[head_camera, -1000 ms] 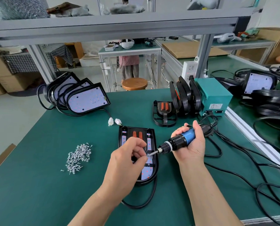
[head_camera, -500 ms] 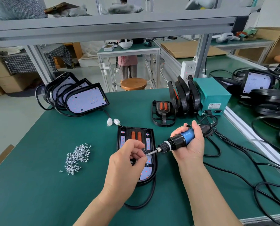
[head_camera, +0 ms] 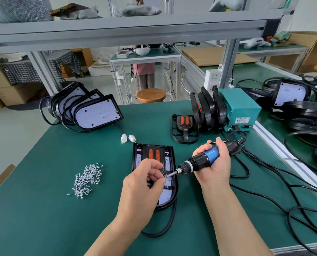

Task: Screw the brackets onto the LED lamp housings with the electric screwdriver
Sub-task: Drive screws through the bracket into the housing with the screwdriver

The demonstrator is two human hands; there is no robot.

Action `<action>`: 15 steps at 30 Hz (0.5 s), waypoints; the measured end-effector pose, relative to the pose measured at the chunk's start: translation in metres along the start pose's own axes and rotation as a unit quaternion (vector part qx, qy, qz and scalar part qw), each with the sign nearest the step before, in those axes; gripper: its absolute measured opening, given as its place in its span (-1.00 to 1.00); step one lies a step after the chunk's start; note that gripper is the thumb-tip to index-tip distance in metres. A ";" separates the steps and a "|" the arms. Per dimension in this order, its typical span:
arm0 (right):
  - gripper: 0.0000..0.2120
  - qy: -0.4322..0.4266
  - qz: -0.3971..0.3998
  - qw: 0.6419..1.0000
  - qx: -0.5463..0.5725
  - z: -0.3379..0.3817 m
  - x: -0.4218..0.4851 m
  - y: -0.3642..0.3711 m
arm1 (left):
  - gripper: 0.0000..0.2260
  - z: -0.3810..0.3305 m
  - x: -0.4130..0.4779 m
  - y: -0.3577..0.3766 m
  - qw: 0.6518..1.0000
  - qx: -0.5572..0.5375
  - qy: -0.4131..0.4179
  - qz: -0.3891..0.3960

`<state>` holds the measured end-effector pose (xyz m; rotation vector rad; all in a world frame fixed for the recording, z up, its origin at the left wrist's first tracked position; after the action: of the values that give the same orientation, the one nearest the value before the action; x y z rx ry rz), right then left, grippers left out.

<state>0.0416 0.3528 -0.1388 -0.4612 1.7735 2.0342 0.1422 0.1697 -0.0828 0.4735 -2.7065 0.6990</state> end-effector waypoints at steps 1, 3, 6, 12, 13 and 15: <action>-0.81 -0.002 -0.002 1.000 -0.004 0.000 0.000 0.000 | -0.63 -0.001 -0.001 0.000 1.000 0.013 0.014 -0.003; -0.81 -0.011 -0.007 1.000 -0.015 0.000 0.000 -0.001 | -0.61 -0.005 -0.003 0.001 0.996 0.055 0.065 -0.014; -0.82 -0.029 -0.014 0.999 -0.034 0.000 0.000 -0.001 | -0.54 -0.009 -0.007 0.005 0.986 0.105 0.128 -0.035; -0.82 -0.036 -0.013 0.998 -0.044 -0.002 0.001 -0.001 | -0.50 -0.003 -0.011 0.005 0.974 0.114 0.179 -0.074; -0.81 -0.039 -0.012 0.998 -0.046 -0.002 0.001 0.000 | -0.50 -0.003 -0.011 0.005 0.974 0.111 0.183 -0.078; -0.81 -0.044 -0.011 0.998 -0.049 -0.001 0.001 0.000 | -0.53 -0.003 -0.011 0.005 0.972 0.108 0.195 -0.074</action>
<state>0.0409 0.3518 -0.1397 -0.4118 1.6166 2.0990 0.1505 0.1784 -0.0866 0.5212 -2.2173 0.9386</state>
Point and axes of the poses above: each hand's wrist, its own x-axis towards the middle knuckle, its own y-axis out of the palm, z = x × y, the point moved 6 cm from there along x, towards the middle knuckle, and after that the axes turned 9 degrees about -z, right-handed, at the moved point
